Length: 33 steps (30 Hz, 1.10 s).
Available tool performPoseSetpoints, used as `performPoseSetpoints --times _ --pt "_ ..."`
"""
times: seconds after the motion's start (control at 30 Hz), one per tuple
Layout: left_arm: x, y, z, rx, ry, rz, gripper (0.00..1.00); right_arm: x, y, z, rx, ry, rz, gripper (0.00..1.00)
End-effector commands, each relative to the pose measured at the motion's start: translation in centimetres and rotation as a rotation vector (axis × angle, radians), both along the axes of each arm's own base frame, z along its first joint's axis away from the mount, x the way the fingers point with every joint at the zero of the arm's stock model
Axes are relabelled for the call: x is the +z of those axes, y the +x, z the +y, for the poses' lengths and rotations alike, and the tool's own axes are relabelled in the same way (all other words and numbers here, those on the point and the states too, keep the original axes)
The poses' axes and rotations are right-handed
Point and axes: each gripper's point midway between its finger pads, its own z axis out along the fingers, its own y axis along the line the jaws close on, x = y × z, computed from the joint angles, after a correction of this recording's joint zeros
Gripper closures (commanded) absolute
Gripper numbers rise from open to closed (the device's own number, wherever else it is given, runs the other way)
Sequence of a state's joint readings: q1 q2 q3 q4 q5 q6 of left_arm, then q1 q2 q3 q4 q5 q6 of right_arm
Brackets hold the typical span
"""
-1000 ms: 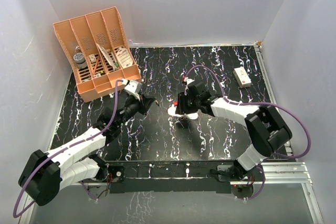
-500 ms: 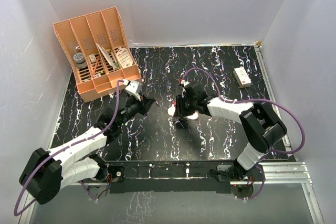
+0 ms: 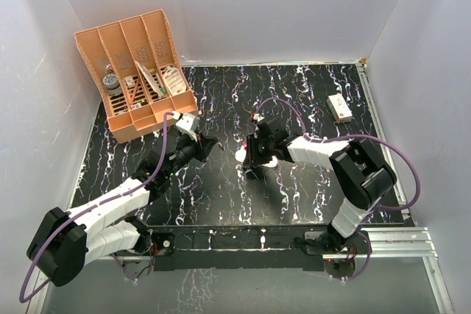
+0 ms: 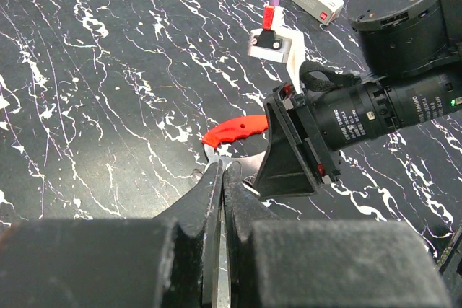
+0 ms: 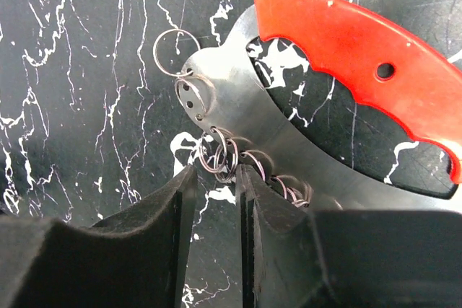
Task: Put the keys on the keyring
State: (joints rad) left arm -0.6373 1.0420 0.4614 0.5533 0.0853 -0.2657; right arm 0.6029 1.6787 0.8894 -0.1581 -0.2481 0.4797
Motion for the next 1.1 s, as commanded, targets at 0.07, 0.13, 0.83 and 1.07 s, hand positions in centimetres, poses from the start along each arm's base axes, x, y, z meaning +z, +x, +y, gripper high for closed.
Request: performPoseSetpoints --times 0.07,0.13,0.83,1.07 --pt "1.2 0.1 0.2 0.01 -0.024 -0.039 1.0 1.1 2.2 1.2 -0.034 0.03 -0.065 0.75" --pt "1.2 0.1 0.2 0.011 -0.022 -0.04 1.0 0.9 2.3 1.1 -0.042 0.023 -0.066 0.79" --pt "1.1 0.3 -0.3 -0.003 -0.029 -0.034 1.0 5.6 3.2 -3.0 0.053 -0.122 -0.402 1.0" --pt "1.4 0.3 -1.0 -0.029 -0.052 -0.031 1.0 8.6 2.5 -3.8 0.103 -0.093 -0.58 1.0"
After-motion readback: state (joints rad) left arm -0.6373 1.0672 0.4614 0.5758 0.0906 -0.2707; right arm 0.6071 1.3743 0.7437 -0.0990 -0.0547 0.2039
